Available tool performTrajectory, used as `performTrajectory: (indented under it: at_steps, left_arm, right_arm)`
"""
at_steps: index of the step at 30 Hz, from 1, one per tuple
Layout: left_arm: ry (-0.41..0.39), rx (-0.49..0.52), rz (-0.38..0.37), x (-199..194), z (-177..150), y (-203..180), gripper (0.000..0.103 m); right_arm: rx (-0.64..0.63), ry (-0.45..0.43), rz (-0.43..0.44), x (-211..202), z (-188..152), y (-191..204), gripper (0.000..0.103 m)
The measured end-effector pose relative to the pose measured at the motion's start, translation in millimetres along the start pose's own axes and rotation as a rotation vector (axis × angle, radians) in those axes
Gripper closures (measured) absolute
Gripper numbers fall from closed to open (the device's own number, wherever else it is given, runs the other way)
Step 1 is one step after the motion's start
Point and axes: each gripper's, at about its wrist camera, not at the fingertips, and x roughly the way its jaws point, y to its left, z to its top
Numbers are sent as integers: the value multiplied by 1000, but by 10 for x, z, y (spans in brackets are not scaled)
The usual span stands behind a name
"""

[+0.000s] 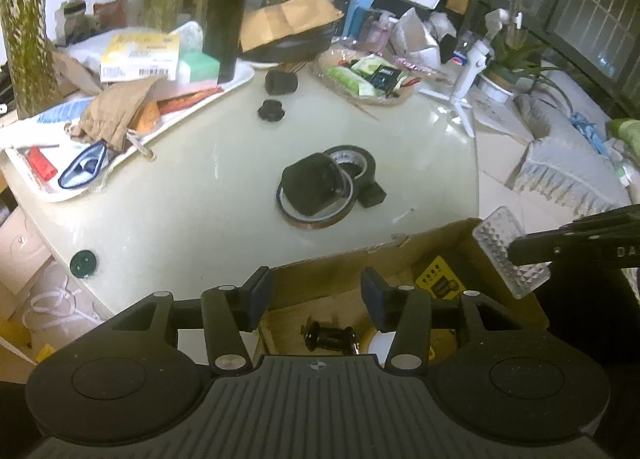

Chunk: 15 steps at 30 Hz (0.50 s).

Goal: Organize rigid objects
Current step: 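Lower the clear acrylic strip into the box and open the right tool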

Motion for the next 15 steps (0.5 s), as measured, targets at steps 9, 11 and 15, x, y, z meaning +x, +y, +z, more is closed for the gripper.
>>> performTrajectory:
  at_steps: [9,11,15]
  left_arm:
    - [-50,-22,18,-154,-26,4,46]
    - [-52,-17,30,-165,-33,-1,46]
    - [-53,-3,51,-170,-44,-21,45]
  right_arm:
    - [-10,26,1,91,-48,37,93]
    - [-13,31,-1,109,-53,50,93]
    - [-29,41,-14,160,-65,89,93]
